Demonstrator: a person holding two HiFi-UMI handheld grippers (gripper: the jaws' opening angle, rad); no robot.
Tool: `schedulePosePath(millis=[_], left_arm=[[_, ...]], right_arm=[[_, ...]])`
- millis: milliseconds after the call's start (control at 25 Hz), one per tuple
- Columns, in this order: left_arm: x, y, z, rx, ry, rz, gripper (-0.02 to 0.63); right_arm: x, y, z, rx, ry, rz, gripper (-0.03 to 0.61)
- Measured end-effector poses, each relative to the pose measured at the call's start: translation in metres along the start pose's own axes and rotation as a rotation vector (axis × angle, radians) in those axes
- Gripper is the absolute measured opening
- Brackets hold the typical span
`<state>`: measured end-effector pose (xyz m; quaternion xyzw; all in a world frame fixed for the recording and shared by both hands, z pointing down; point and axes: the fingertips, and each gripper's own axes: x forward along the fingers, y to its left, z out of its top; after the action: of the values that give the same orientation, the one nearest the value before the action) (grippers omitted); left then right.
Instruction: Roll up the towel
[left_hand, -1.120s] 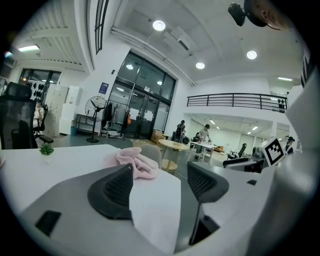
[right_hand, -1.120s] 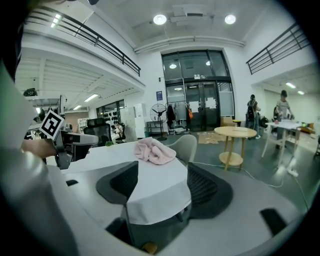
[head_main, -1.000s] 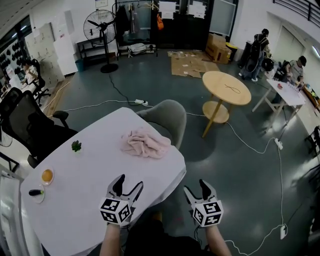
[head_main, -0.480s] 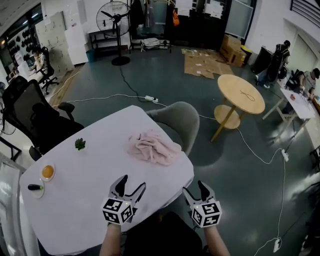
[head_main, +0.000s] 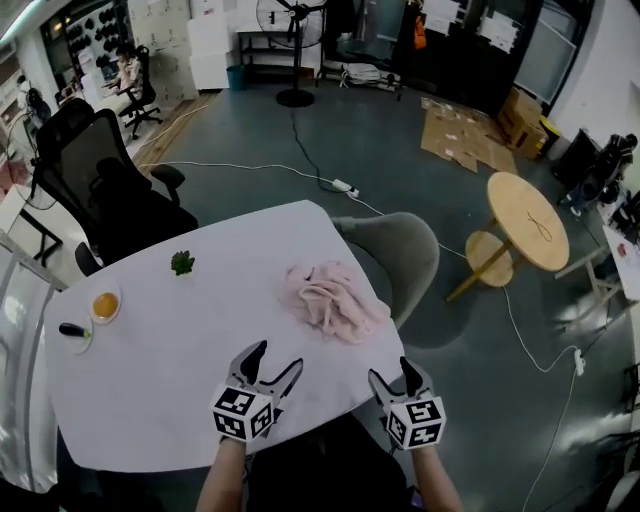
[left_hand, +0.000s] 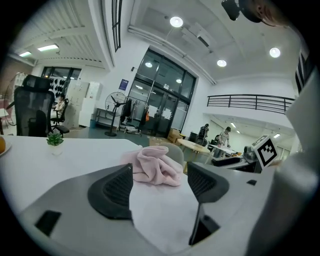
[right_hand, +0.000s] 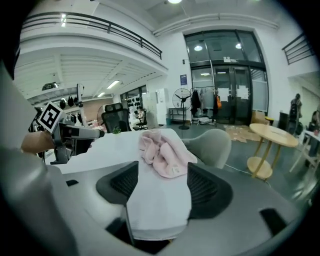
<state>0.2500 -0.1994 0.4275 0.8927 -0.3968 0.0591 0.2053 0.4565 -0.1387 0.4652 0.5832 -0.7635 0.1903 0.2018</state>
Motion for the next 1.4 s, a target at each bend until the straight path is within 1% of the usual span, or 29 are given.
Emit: schedulePosePath(millis=[200, 440, 680, 960, 1200, 1240, 1320, 1400], left_arm=[[0.028, 0.007, 0.006, -0.008, 0.014, 0.06, 0.354], [0.059, 0.003, -0.001, -0.076, 0.044, 0.109, 0.354], [0.093, -0.004, -0.021, -0.137, 0.094, 0.121, 0.354], [0.127, -0.011, -0.047, -0.179, 0.169, 0.111, 0.354], [0.151, -0.006, -0.067, -0.229, 0.218, 0.143, 0.351], [0.154, -0.004, -0.071, -0.239, 0.225, 0.149, 0.343], [0.159, 0.0, -0.078, -0.255, 0.243, 0.172, 0.301], [0.163, 0.005, -0.086, -0.26, 0.266, 0.205, 0.264]], right_arm=[[0.036, -0.023, 0.016, -0.045, 0.039, 0.068, 0.301], [0.071, -0.056, 0.026, -0.08, 0.078, 0.131, 0.299], [0.108, -0.08, 0.033, -0.095, 0.095, 0.171, 0.29], [0.147, -0.087, 0.033, -0.142, 0.125, 0.257, 0.283], [0.168, -0.088, 0.024, -0.152, 0.165, 0.349, 0.236], [0.171, -0.087, 0.021, -0.159, 0.178, 0.369, 0.227], [0.176, -0.085, 0.015, -0.173, 0.2, 0.399, 0.213], [0.18, -0.085, 0.011, -0.179, 0.209, 0.409, 0.168]])
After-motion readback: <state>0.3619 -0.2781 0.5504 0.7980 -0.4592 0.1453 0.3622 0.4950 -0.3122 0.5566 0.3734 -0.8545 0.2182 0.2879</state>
